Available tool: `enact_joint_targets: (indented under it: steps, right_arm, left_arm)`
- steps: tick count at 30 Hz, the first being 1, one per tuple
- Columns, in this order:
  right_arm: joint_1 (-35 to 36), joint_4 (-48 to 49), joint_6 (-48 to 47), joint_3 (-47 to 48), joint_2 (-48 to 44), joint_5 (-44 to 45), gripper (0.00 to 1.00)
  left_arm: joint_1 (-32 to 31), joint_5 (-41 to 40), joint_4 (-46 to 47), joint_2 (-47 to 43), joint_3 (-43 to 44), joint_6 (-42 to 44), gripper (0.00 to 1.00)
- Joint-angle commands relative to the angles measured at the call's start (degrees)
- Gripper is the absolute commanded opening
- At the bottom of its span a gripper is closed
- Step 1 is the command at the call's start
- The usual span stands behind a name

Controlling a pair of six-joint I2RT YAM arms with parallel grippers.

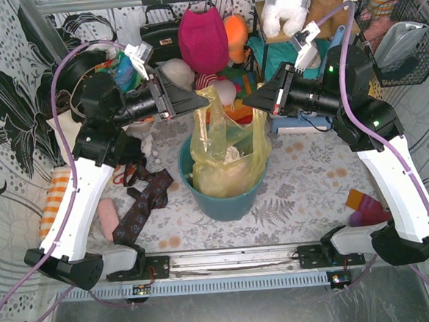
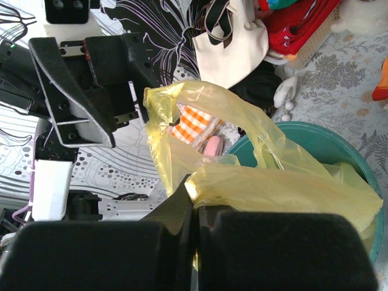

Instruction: Tie the trash bag

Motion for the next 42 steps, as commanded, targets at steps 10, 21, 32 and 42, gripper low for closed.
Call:
enact_joint_targets:
  steps: [10, 21, 32, 42]
  right_arm:
    - [-0.2, 3.0, 1.8, 0.4, -0.8, 0.3, 0.0]
    - [-0.3, 6.9, 2.6, 1.9, -0.4, 0.9, 0.0]
    - [-0.3, 13.7, 2.4, 9.7, 2.6, 5.6, 0.0]
    - [-0.2, 19.5, 3.9, -3.1, -5.1, 7.3, 0.0]
  left_arm:
    - [-4.9, 2.0, 11.2, 2.5, -1.4, -5.1, 0.59]
    - [-3.7, 0.6, 13.6, 0.9, 4.4, -5.9, 0.34]
    - [6.3, -0.3, 7.4, -2.2, 8.0, -4.7, 0.15]
    - [9.2, -8.0, -9.8, -5.8, 9.6, 4.8, 0.05]
